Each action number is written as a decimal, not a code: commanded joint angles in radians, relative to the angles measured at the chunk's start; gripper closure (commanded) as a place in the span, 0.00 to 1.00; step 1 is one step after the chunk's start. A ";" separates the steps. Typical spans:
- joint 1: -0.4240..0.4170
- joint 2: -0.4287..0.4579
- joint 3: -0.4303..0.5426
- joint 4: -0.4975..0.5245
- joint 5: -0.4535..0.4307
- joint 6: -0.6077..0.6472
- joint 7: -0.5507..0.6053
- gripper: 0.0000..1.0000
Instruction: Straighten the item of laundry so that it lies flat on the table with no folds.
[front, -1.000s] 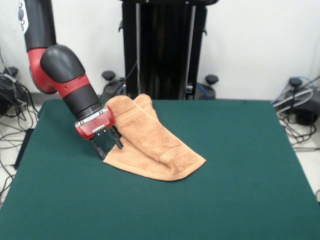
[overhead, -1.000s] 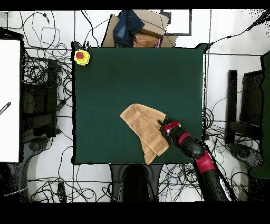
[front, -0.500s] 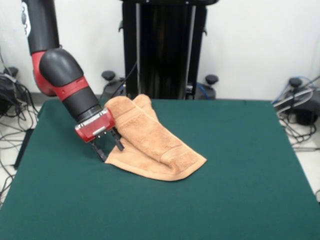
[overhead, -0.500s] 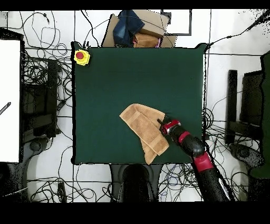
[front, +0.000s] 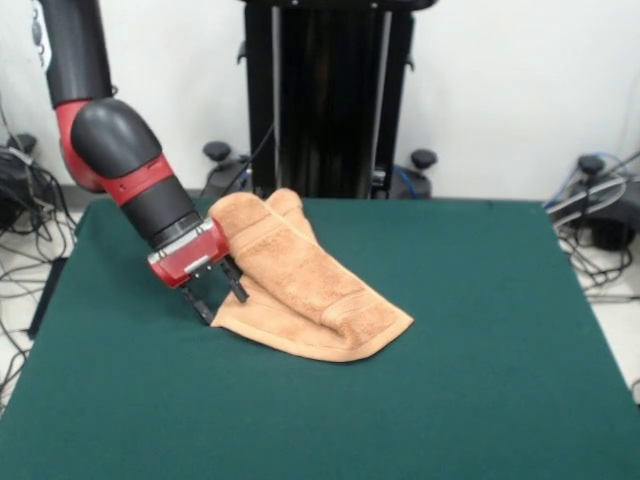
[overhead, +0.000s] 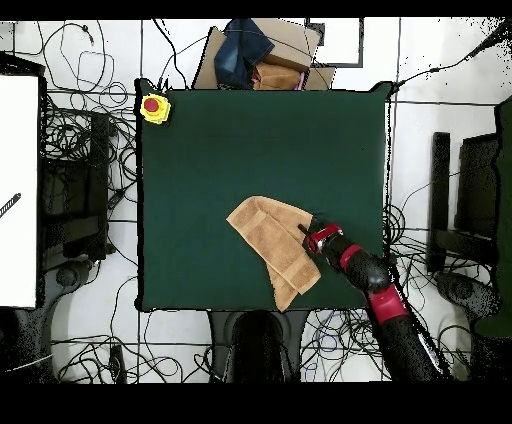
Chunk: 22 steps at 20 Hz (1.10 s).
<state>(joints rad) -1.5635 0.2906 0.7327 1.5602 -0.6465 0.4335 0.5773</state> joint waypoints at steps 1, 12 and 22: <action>0.225 0.167 -0.179 -0.172 0.045 0.056 0.143 0.00; 0.393 0.102 -0.354 -0.162 0.323 0.148 0.340 0.00; 0.579 0.098 -0.515 -0.253 0.527 0.475 0.335 0.00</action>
<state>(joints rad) -1.1784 0.1047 0.4999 1.3842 -0.1181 0.7514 0.5843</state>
